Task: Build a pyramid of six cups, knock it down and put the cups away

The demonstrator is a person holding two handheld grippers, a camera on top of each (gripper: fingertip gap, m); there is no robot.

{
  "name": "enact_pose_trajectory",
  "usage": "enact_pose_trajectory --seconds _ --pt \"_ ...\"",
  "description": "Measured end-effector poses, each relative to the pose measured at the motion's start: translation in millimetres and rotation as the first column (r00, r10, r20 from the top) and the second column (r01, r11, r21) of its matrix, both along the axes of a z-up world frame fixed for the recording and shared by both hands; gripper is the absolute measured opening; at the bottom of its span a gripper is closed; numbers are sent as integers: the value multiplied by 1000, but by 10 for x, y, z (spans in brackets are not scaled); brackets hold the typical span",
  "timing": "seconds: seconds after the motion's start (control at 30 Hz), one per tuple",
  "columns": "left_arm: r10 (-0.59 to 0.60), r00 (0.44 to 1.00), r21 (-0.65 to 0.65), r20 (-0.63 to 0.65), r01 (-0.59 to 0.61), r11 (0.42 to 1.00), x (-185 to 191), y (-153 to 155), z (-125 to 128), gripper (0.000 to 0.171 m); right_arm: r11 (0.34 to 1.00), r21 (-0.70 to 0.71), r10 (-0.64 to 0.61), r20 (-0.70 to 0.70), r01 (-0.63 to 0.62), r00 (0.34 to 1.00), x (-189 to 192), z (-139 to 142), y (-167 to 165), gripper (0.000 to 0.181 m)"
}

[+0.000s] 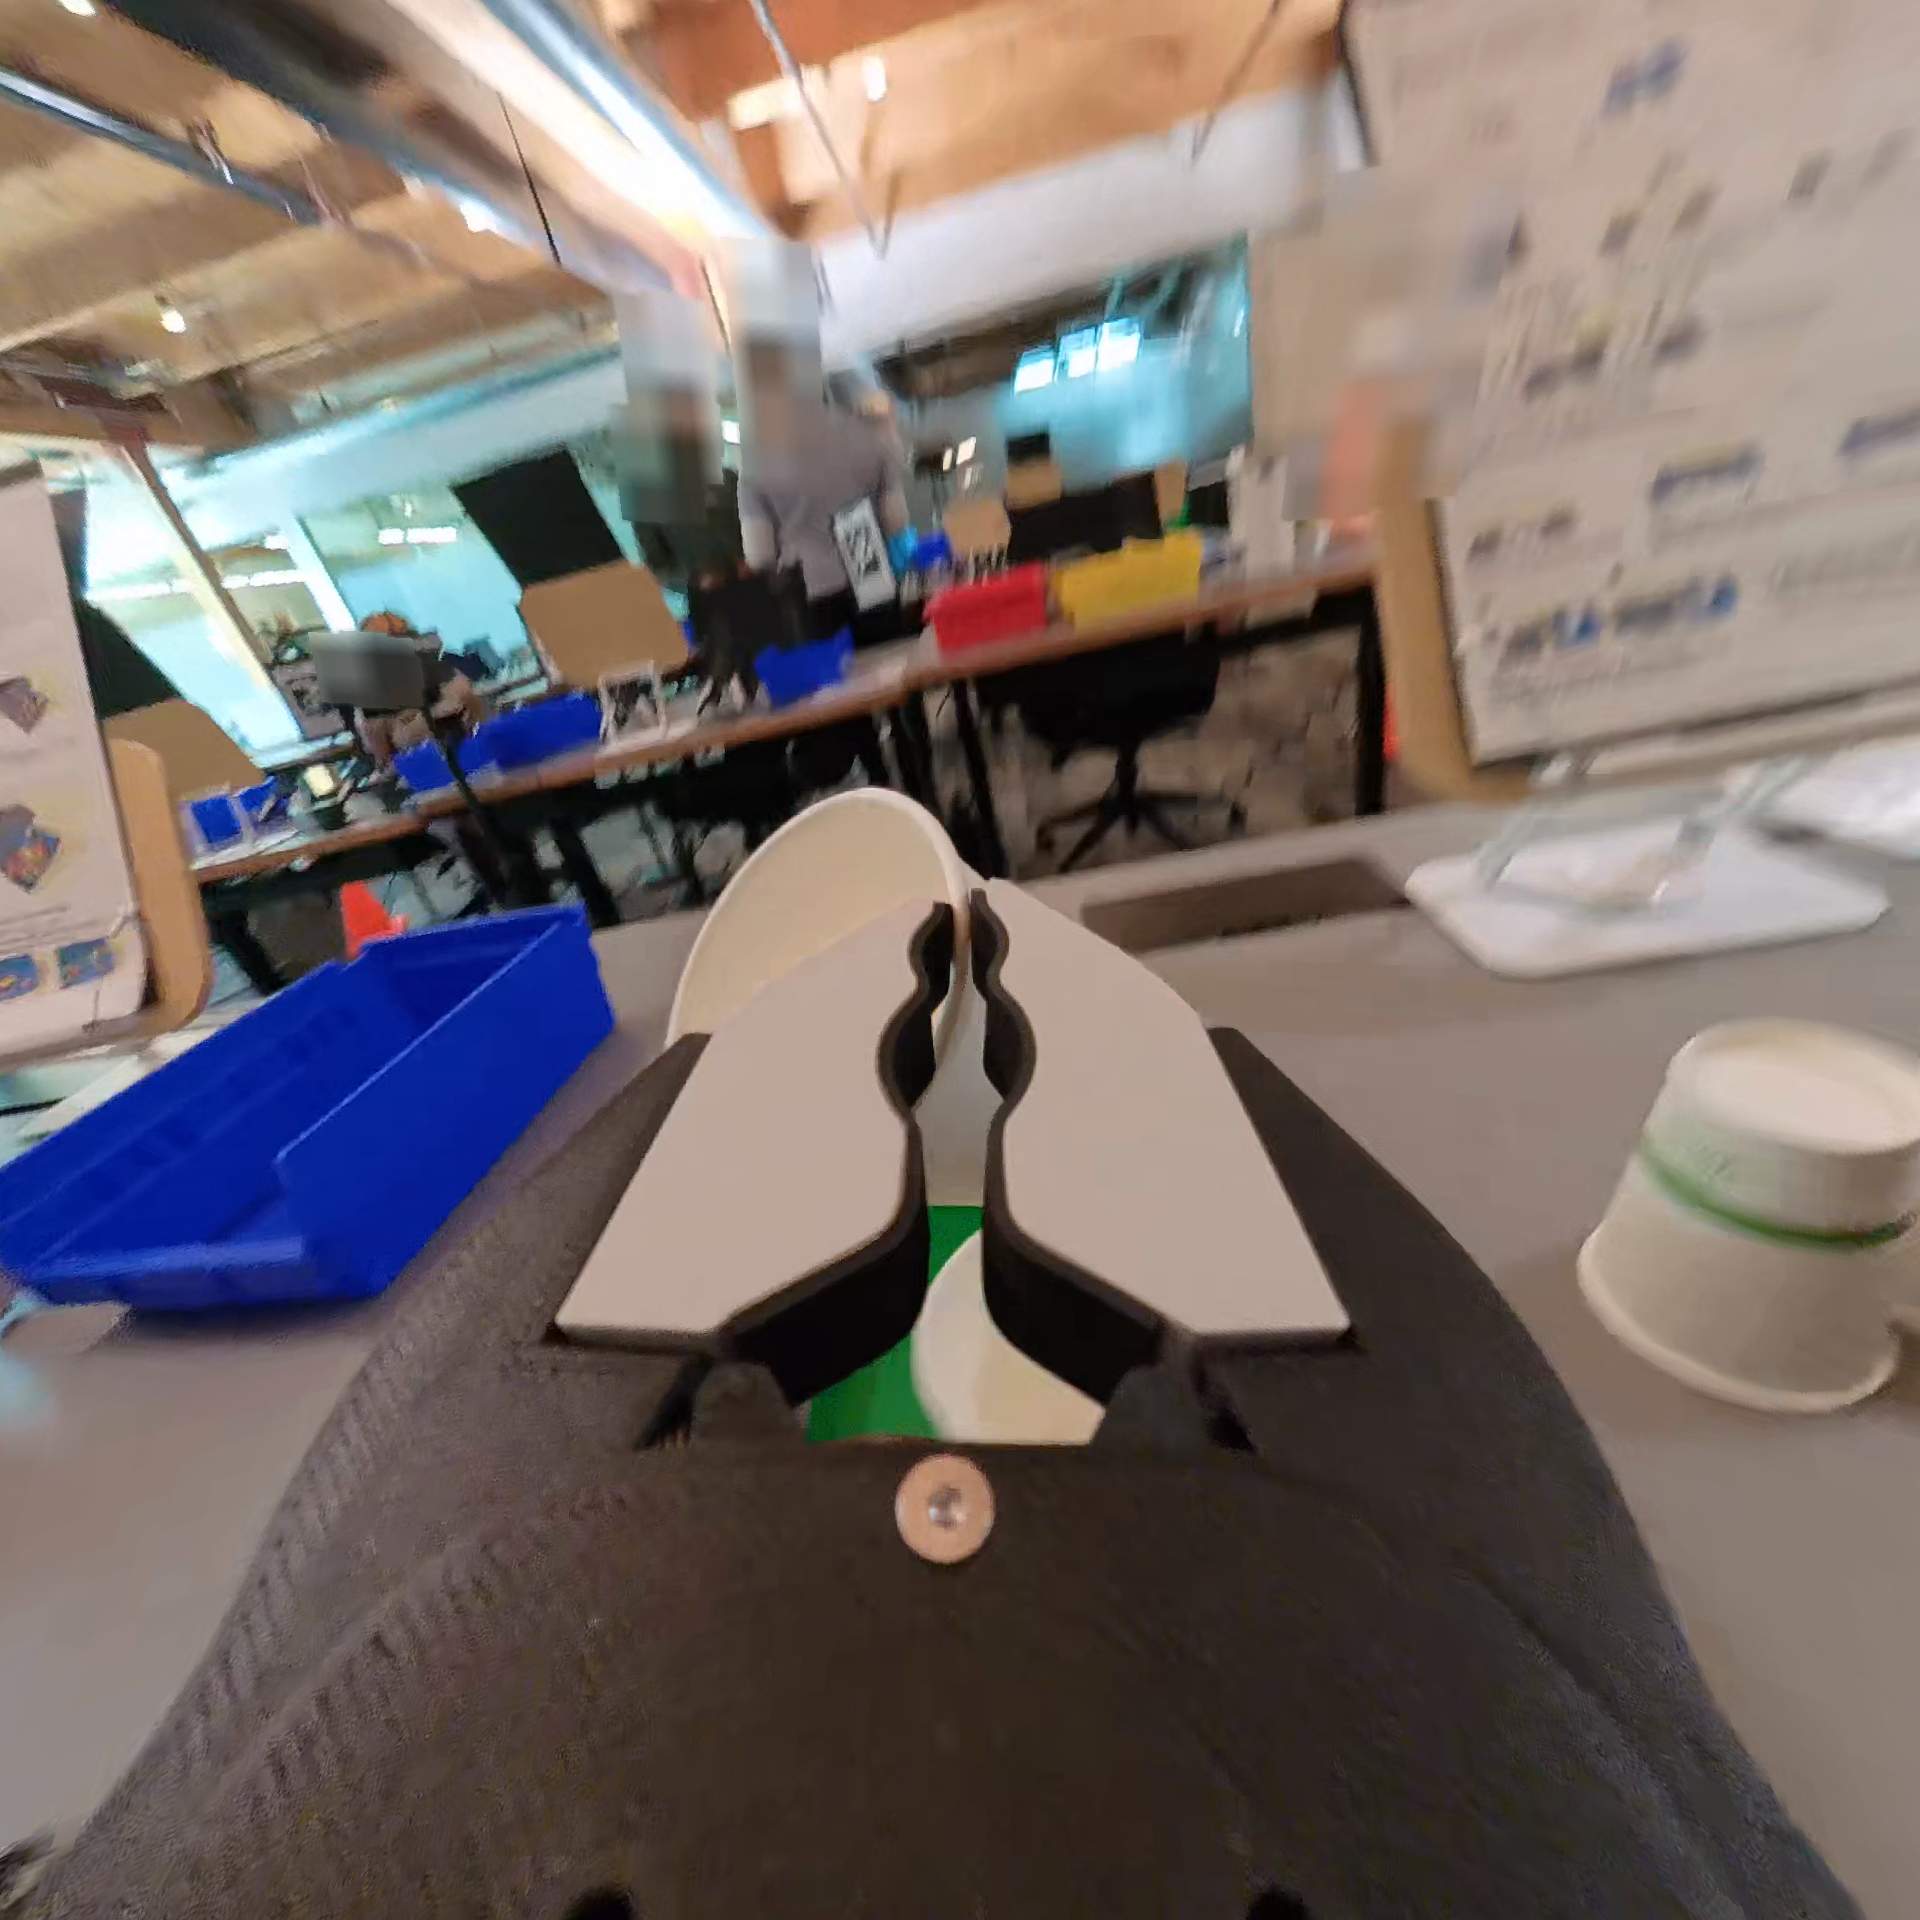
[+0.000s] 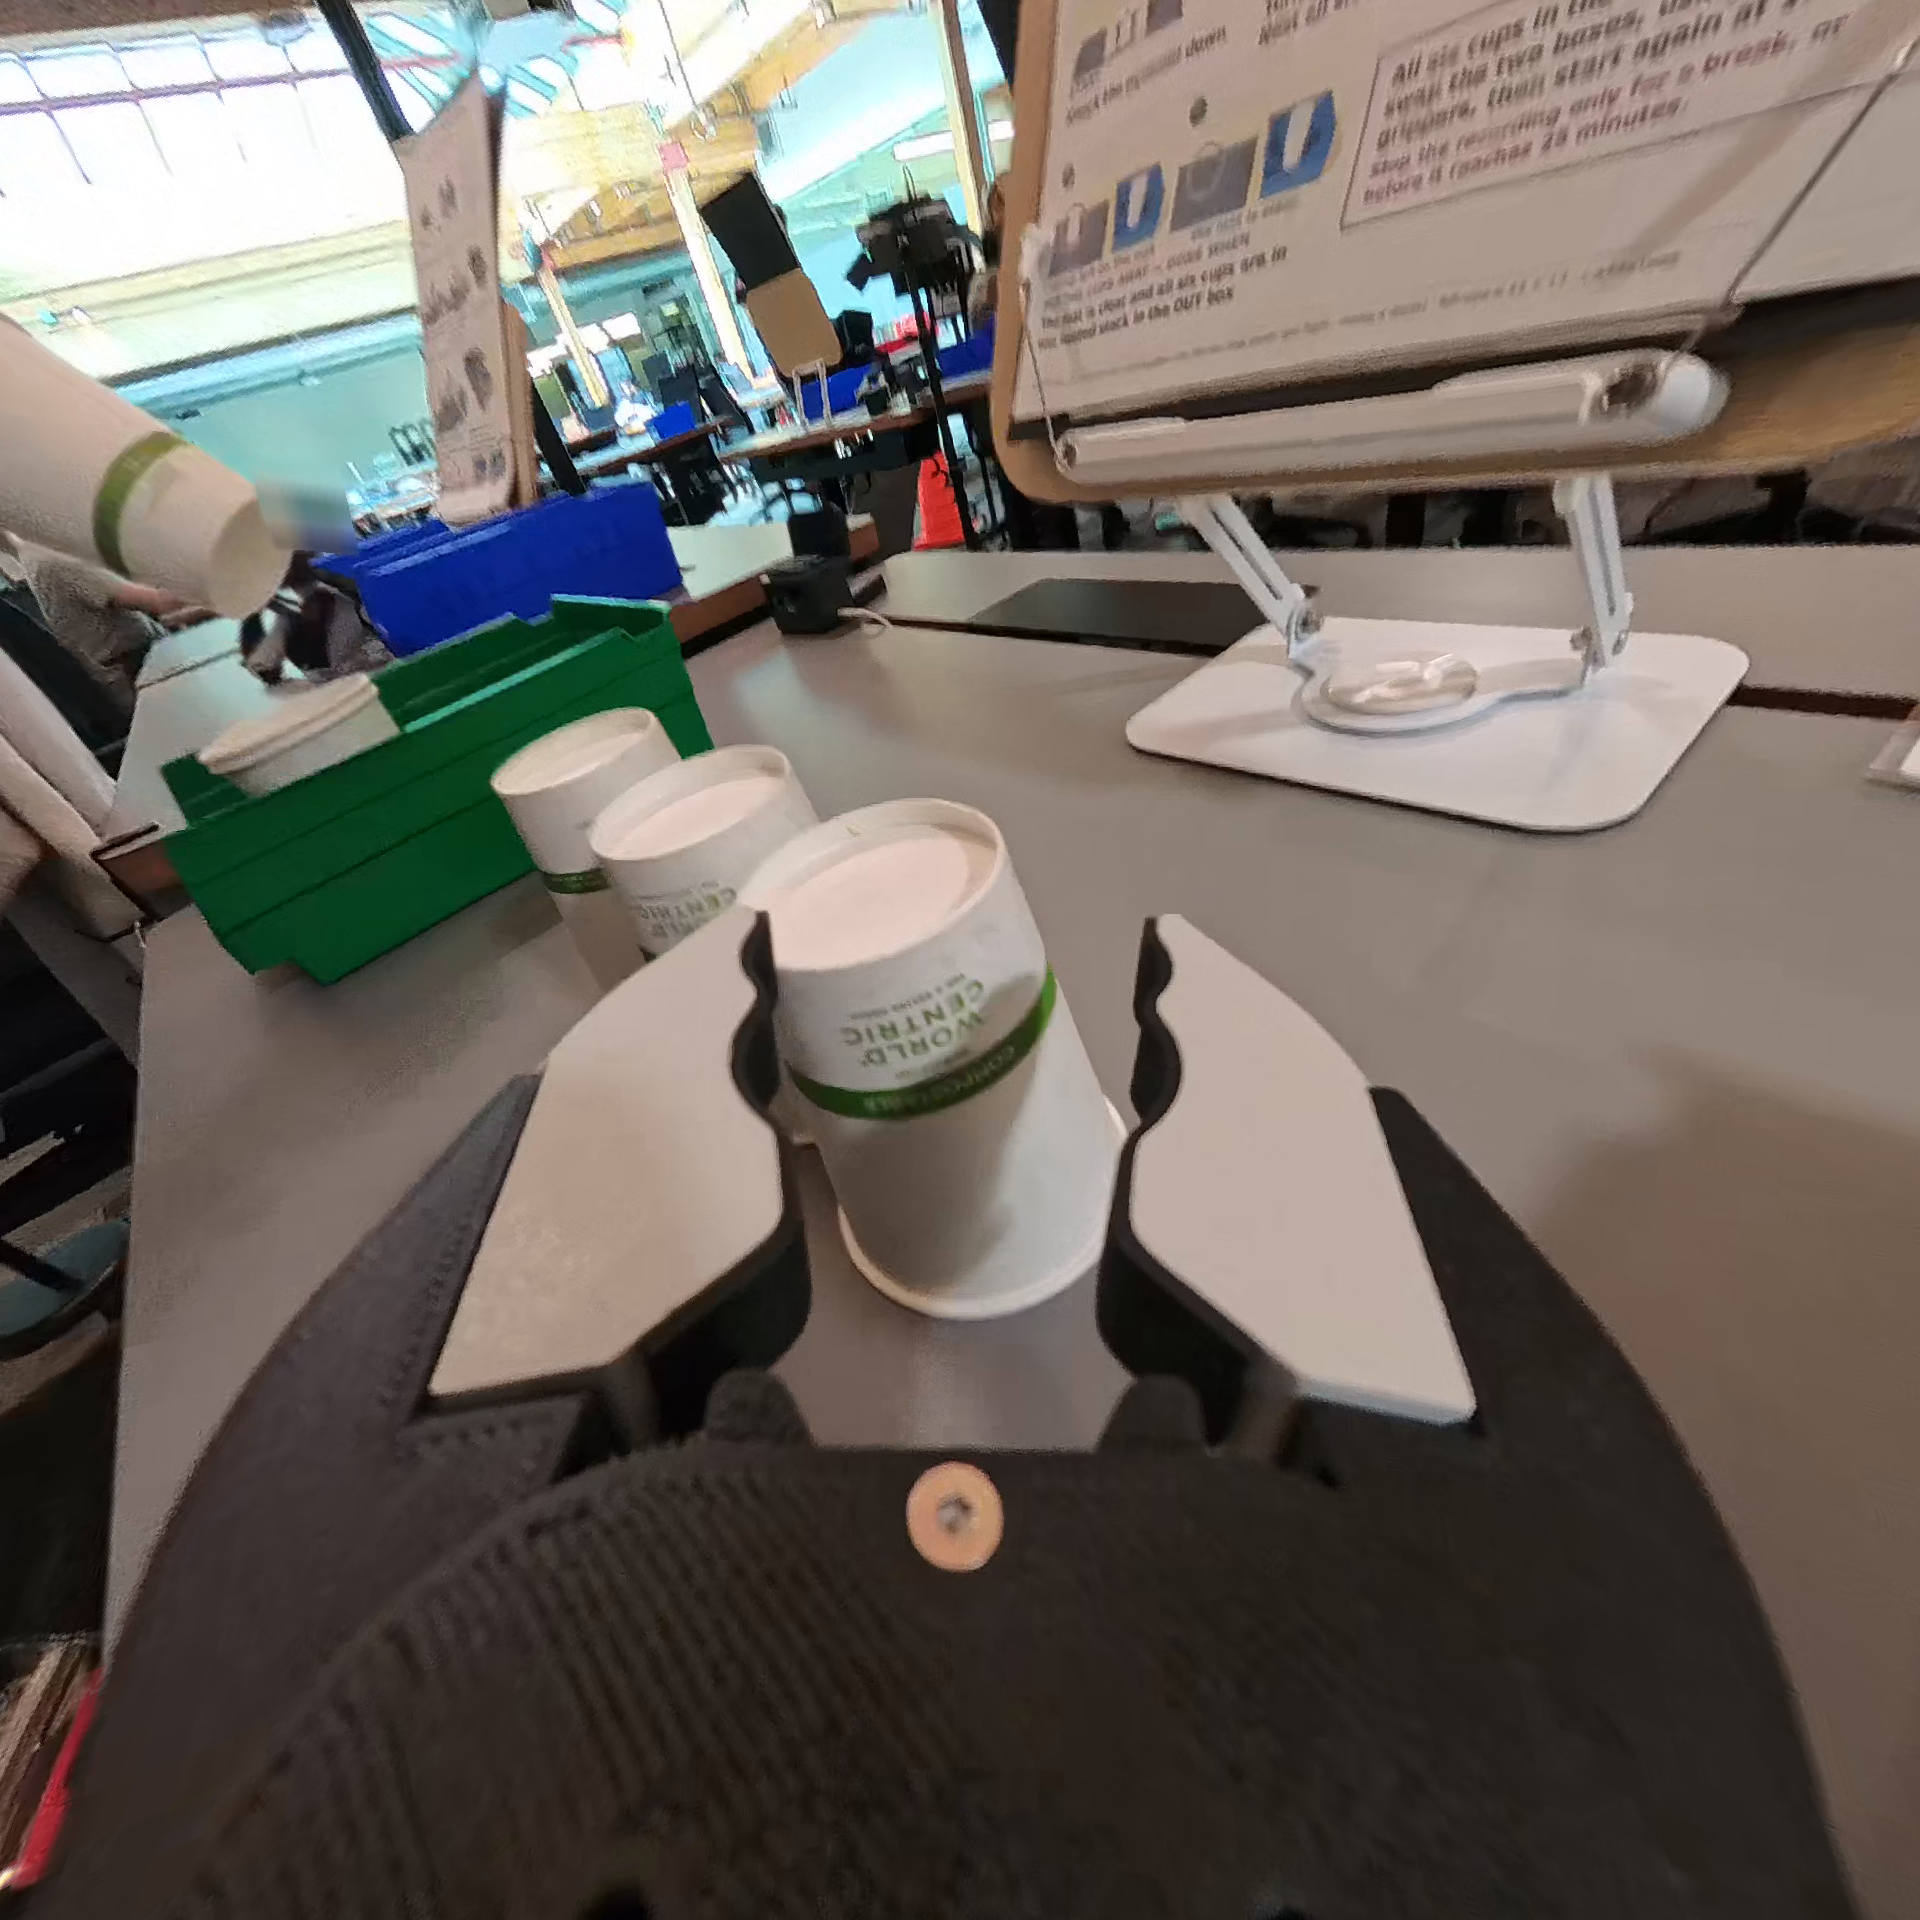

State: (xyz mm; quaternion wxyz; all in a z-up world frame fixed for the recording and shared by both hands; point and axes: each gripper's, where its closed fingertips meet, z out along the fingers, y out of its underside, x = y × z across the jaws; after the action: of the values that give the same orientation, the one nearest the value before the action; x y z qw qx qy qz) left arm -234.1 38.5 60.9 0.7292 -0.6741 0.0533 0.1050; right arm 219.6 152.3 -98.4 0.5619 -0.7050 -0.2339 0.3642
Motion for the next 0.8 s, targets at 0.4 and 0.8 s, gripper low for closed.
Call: enact_pose_trajectory --seconds 0.4,0.8 --pt "-612 697 428 373 455 780 1813 -203 596 4 911 37 382 -453 -411 806 -1094 722 -1274 79" --pt "-791 327 379 518 741 555 3552 -433 -397 4 911 20 275 -773 -412 572 -752 1041 -1186 82"
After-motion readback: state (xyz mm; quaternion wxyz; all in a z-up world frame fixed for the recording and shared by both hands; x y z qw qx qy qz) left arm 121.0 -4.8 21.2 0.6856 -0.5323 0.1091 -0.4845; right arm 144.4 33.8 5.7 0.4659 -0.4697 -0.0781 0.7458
